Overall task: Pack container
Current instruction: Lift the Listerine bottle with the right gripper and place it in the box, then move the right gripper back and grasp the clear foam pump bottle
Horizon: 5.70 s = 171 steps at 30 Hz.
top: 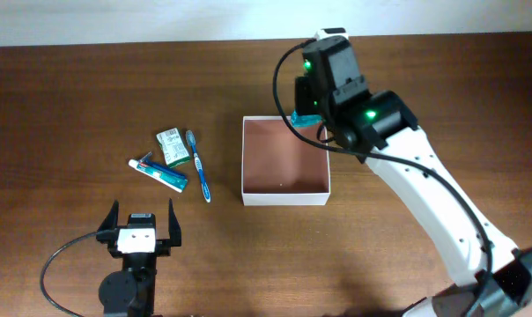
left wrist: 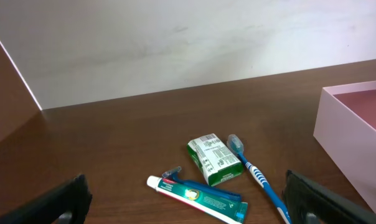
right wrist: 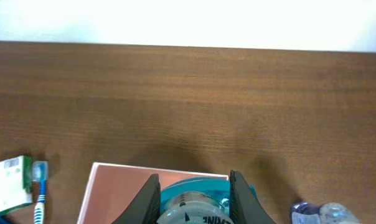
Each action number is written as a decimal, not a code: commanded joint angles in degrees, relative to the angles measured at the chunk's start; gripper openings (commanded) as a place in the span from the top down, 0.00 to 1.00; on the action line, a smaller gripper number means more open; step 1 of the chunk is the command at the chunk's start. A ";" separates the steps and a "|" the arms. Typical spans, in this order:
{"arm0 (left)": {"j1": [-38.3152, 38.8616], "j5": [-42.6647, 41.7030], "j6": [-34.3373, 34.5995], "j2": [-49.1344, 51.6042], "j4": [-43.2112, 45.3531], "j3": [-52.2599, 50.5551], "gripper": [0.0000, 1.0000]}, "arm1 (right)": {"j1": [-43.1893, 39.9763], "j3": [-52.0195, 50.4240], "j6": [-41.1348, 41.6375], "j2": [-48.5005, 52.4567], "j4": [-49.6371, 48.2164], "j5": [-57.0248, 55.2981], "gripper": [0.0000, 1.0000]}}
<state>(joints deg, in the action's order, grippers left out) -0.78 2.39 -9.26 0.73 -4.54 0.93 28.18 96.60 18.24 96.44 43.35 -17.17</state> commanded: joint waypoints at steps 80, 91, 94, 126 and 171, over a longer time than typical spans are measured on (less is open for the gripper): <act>-0.13 0.42 -0.72 -0.44 0.13 -0.42 0.01 | -14.03 9.94 4.70 2.27 32.52 -4.42 0.53; -0.13 0.39 -0.72 -0.44 0.13 -0.42 0.00 | -18.67 4.44 -0.96 1.81 26.36 -6.58 0.31; -0.13 0.42 -0.72 -0.44 0.13 -0.42 0.01 | -18.73 -0.94 -2.38 0.39 22.82 -4.04 0.30; -0.13 0.39 -0.72 -0.44 0.13 -0.42 0.01 | -32.76 -34.29 -29.57 -16.24 -8.76 29.57 0.18; -0.13 0.42 -0.72 -0.44 0.13 -0.42 0.01 | -32.76 -34.21 -24.76 -7.56 -19.41 24.00 0.62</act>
<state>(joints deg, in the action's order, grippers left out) -0.78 2.39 -9.26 0.67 -4.54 0.93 -4.36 62.50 -6.50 88.49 24.14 7.35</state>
